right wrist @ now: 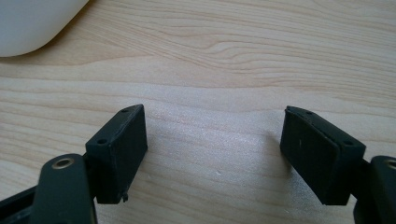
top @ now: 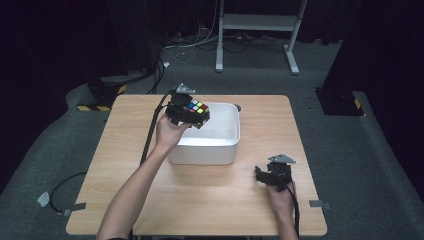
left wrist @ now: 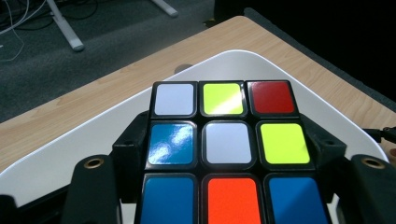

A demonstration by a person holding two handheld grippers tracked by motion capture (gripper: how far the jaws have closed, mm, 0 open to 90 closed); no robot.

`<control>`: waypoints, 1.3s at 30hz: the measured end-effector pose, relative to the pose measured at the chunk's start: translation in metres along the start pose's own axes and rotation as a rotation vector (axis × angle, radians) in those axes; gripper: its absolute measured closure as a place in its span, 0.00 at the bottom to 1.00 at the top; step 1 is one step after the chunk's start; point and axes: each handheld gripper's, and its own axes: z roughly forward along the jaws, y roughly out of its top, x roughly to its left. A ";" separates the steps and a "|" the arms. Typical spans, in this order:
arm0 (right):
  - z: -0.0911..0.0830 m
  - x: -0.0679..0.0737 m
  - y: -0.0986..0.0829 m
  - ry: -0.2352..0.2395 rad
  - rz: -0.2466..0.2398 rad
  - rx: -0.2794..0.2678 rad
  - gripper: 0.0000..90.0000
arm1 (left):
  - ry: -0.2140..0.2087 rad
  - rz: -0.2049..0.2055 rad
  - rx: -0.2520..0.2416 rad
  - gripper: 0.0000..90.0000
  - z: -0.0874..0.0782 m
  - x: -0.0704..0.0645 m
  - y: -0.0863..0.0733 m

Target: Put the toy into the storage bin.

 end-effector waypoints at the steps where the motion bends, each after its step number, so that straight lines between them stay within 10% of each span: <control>1: 0.000 0.000 0.000 -0.001 0.001 0.002 0.25 | 0.006 -0.001 0.001 0.37 0.003 0.001 0.000; 39: 0.000 0.000 0.000 0.000 0.000 0.001 0.25 | 0.079 -0.013 0.111 0.37 0.044 0.002 -0.005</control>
